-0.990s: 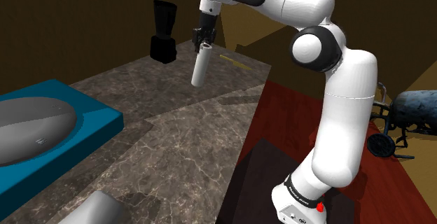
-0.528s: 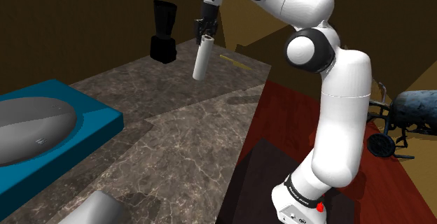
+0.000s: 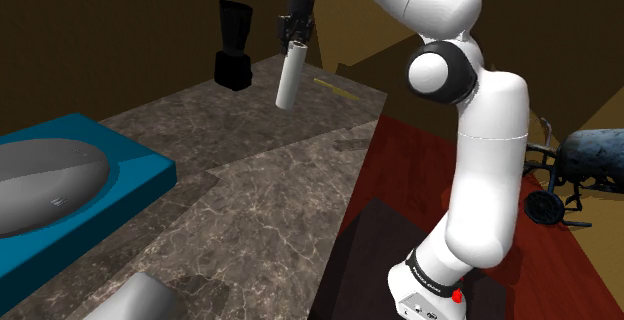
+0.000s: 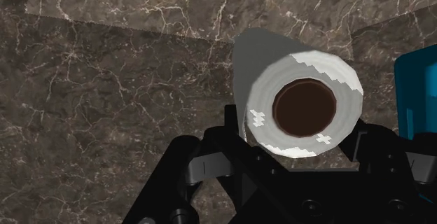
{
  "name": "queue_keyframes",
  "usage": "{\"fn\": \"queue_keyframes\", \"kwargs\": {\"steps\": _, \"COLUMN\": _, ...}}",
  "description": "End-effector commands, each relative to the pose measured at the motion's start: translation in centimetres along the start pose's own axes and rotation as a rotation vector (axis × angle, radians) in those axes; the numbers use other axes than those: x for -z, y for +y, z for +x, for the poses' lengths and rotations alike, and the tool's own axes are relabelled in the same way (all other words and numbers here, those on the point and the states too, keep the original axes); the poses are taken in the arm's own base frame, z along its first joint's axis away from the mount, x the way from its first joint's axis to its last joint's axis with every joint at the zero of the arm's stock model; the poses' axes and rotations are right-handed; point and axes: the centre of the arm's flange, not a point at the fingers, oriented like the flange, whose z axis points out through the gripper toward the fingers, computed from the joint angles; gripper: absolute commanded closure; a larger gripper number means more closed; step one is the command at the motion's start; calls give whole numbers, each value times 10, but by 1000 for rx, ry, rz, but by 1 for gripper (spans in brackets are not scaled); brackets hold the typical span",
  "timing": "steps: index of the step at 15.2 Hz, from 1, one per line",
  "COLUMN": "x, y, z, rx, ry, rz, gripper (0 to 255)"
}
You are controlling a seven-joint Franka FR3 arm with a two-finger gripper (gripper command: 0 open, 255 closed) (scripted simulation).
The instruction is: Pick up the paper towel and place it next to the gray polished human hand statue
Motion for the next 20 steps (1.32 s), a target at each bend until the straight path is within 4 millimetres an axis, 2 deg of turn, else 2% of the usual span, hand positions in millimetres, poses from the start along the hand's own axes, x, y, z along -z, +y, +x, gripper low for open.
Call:
{"fn": "queue_keyframes", "kwargs": {"steps": 1, "x": 5, "y": -18, "z": -14, "rx": 0, "ry": 1, "rz": 0, "gripper": 255}}
{"fn": "queue_keyframes", "kwargs": {"steps": 20, "x": 22, "y": -221, "z": -162, "rx": 0, "ry": 1, "rz": 0, "gripper": 255}}
